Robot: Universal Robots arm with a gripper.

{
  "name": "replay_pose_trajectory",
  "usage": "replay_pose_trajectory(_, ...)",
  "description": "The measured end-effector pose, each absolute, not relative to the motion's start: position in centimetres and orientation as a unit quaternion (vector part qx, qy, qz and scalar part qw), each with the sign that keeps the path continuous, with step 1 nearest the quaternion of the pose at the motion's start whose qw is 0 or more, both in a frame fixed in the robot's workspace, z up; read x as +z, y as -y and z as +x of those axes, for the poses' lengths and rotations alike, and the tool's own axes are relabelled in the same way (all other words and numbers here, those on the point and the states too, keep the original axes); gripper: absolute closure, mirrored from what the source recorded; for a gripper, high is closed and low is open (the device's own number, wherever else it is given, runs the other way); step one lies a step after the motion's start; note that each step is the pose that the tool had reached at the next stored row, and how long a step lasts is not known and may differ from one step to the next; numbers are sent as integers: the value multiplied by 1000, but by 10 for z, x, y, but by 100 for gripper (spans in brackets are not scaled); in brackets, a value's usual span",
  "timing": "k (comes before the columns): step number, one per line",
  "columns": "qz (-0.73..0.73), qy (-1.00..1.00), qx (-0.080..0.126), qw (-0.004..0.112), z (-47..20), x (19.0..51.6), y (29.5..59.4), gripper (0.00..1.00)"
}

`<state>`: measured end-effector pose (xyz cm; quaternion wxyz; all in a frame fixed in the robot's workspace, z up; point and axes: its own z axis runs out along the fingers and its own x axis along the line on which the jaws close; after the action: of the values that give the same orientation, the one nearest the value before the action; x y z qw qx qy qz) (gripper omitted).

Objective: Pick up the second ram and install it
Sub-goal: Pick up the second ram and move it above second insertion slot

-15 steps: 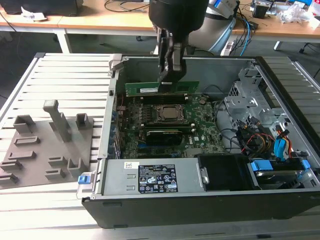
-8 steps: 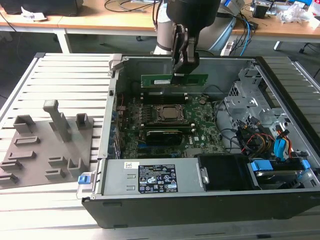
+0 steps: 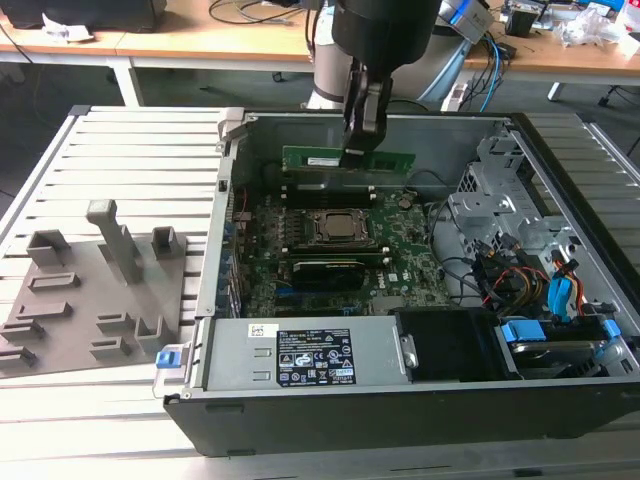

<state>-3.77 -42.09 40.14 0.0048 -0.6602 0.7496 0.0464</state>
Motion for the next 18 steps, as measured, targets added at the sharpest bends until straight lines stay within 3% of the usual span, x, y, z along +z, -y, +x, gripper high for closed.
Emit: replay_pose_trajectory(18,-673,-738,47,4,-30,361,405,86)
